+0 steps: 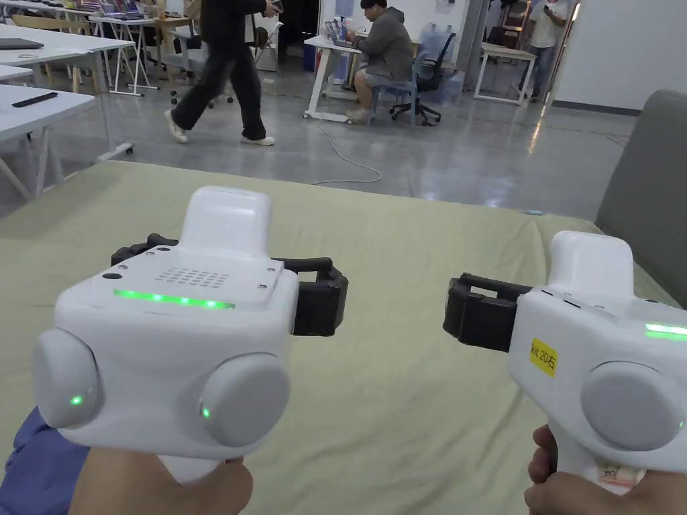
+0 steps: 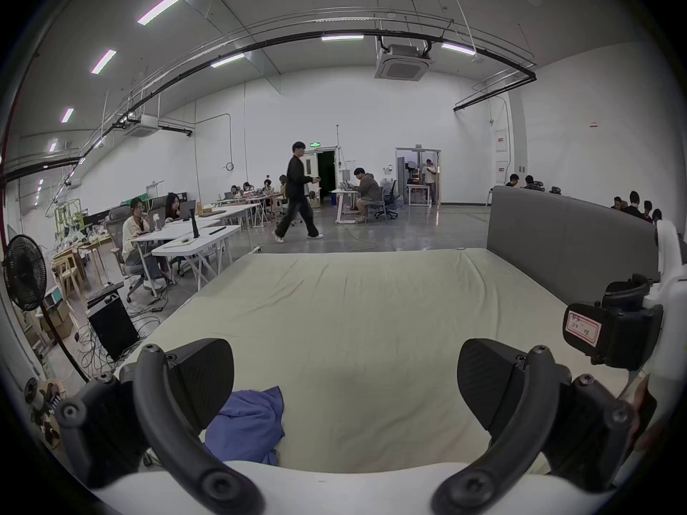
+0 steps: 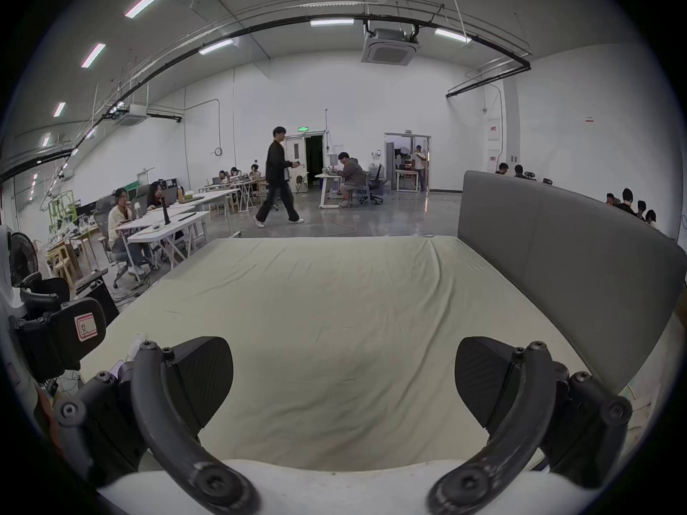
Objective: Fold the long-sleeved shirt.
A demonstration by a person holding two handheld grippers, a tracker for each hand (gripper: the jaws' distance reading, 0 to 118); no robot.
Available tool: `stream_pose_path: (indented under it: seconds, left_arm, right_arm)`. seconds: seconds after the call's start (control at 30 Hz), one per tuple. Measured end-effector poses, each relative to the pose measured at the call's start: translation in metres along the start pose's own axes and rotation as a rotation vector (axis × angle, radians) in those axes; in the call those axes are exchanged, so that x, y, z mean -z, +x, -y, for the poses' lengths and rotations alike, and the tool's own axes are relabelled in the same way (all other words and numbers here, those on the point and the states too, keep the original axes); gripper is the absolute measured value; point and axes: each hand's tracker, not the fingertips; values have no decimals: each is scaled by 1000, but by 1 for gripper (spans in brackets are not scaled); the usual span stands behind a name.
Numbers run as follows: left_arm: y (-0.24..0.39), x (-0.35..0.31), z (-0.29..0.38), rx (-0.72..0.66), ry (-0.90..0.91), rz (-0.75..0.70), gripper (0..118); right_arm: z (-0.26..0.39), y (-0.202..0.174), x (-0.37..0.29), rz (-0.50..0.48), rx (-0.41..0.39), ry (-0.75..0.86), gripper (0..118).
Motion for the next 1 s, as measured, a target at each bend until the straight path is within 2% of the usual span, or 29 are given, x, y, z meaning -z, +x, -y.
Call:
stream_pose_path:
  seconds: [0.77,1.0]
  left_arm:
    - [-1,2,-4,-9,-9,8,118]
    - [2,2,-5,-6,-5,15,118]
  right_arm:
    - [-6,-3,-1,-8,-12,16,118]
    - [-7,-6,-4,-13,-38,37,118]
